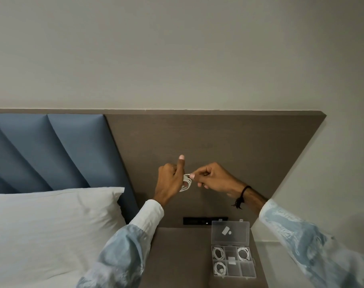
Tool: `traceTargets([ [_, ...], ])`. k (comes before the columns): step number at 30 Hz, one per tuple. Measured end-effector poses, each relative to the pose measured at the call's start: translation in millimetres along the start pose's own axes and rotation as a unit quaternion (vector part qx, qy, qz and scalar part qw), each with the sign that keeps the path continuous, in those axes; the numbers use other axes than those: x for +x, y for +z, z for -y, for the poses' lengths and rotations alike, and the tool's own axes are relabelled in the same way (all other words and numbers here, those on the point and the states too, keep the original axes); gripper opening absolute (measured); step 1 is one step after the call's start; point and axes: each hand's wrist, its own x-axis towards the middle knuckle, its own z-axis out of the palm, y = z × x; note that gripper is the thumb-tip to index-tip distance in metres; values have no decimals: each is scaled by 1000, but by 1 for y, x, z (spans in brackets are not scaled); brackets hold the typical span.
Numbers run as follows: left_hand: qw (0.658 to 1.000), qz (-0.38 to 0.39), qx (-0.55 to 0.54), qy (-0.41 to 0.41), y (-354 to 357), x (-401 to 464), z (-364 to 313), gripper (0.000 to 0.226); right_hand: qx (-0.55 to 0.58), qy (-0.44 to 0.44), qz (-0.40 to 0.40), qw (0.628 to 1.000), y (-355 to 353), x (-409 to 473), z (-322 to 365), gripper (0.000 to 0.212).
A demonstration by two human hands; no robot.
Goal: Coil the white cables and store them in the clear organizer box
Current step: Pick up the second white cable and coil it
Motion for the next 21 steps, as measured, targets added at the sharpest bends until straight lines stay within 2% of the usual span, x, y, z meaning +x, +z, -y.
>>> traceTargets([
  [2,996,-86,-8,-20,0,2,5,73,32,27,18,999,5,-1,-3,23],
  [4,992,-112,-29,-45,-1,6,8,69,81,48,31,995,11,-2,-5,23],
  [8,988,-63,-104,-99,-2,9,11,68,82,45,37,995,7,-3,-4,21],
  [13,956,-25,-211,-203,4,10,1,64,52,-22,-54,997,11,1,-7,15],
  [16,953,-34,-212,-214,10,10,-6,64,148,18,-90,985,25,6,-8,15],
  [21,967,-118,-141,-177,8,16,-2,63,334,130,5,934,33,6,-7,14],
])
